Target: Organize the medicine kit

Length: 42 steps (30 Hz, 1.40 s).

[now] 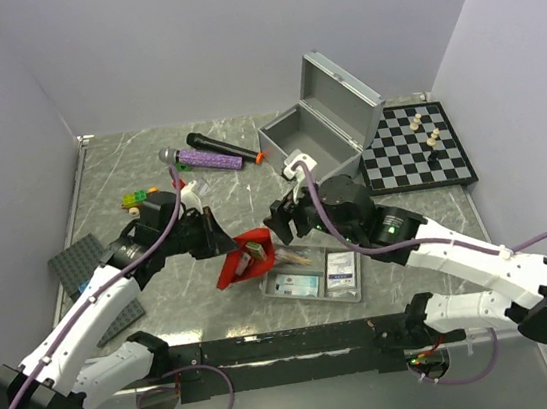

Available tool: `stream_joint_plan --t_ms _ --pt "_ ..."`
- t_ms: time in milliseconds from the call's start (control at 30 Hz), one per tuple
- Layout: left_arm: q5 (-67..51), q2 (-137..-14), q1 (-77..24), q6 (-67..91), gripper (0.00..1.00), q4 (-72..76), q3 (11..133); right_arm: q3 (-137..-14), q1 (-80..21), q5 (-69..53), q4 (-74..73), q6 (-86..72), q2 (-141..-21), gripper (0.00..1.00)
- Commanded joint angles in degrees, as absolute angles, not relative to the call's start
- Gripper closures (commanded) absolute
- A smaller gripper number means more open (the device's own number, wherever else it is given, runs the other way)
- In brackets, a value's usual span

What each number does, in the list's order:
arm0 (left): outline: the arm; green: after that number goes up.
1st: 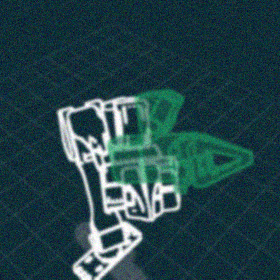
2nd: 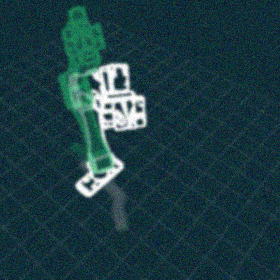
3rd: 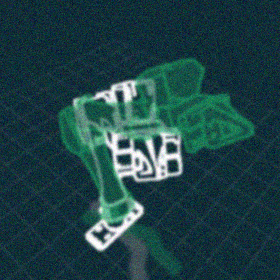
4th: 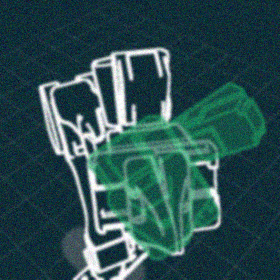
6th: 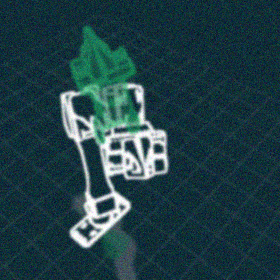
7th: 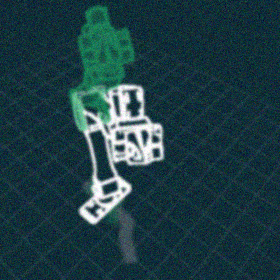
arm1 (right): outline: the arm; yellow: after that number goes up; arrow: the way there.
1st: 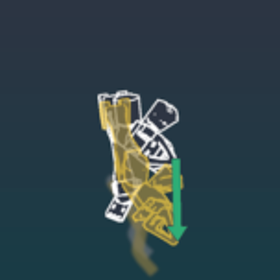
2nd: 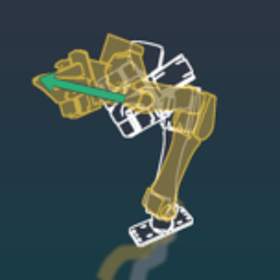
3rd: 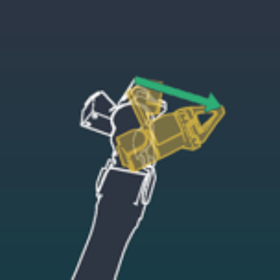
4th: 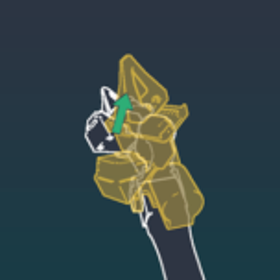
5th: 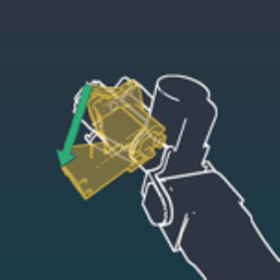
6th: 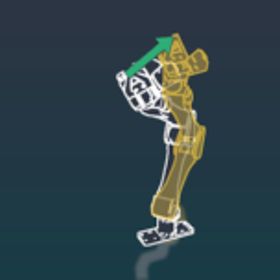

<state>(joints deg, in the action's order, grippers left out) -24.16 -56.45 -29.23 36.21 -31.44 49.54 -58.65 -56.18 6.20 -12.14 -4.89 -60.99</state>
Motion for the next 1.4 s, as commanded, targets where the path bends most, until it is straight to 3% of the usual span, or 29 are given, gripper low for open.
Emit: stream_joint_plan --t_ms 0,267,433,700,900,1133,1367 --pt "-26.4 -57.9 -29.2 35.4 0.99 -24.7 47.9 -55.1 -55.1 7.8 -12.4 -8.1 -62.6 0.25" --pt "-33.7 -64.1 -25.6 35.9 0.99 -17.9 44.3 -51.3 -51.6 3.4 -10.5 -11.8 -65.8 0.25" --pt "-30.9 -67.3 -22.1 36.1 0.99 -18.5 44.8 -50.7 -50.7 2.5 -10.4 -12.4 -66.9 0.25" --pt "-27.1 -69.3 -15.2 36.1 0.55 -19.2 46.1 -50.6 -49.9 1.8 -10.3 -12.6 -67.8 0.25" --pt "-31.2 -64.7 -8.5 41.2 0.4 -11.9 39.4 -50.2 -49.6 0.9 -9.8 -12.7 -68.1 0.24" --pt "-34.7 -60.0 -6.9 47.5 0.39 -2.0 30.0 -50.2 -49.1 0.4 -9.1 -13.0 -68.9 0.24" --pt "-36.0 -59.2 -6.9 50.6 0.45 0.4 26.5 -50.2 -49.0 -1.5 -8.7 -13.5 -69.7 0.24"
